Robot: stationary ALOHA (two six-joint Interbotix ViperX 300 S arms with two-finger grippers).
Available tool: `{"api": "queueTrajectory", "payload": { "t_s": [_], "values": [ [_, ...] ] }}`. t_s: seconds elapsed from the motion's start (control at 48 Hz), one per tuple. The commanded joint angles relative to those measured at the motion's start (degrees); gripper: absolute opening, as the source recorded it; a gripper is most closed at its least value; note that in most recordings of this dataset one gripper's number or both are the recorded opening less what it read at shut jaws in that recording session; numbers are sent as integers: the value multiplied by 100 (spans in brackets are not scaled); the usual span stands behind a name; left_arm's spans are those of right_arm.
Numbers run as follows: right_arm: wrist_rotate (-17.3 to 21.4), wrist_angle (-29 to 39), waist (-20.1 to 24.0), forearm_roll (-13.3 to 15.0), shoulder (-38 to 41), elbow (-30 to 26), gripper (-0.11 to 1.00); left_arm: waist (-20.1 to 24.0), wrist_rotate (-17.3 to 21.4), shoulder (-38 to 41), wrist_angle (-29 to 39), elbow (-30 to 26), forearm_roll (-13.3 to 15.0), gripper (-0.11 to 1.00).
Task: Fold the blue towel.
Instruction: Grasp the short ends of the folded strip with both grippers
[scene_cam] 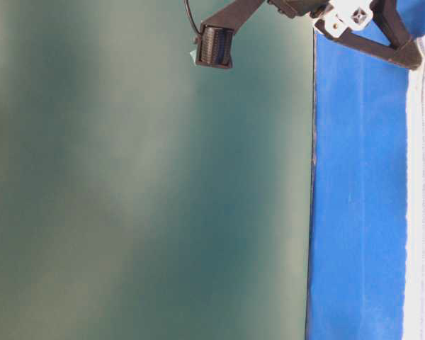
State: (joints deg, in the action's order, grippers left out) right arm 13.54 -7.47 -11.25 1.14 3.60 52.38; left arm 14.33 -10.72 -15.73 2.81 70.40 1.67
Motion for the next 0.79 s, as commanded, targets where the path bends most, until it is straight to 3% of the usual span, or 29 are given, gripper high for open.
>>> {"api": "queueTrajectory", "payload": {
  "t_s": [0.0,0.312,0.521,0.771],
  "values": [
    [-9,0,18,18,-53,-79,5,0,9,-53,62,-70,-9,4],
    [-9,264,18,18,-782,-79,5,0,114,-782,703,-369,-18,4],
    [-9,694,18,18,-1582,-70,5,-44,70,-1740,1239,-536,-18,4],
    [-9,1046,18,18,-2312,-70,5,-281,18,-2944,1345,-396,-18,4]
  ]
}}
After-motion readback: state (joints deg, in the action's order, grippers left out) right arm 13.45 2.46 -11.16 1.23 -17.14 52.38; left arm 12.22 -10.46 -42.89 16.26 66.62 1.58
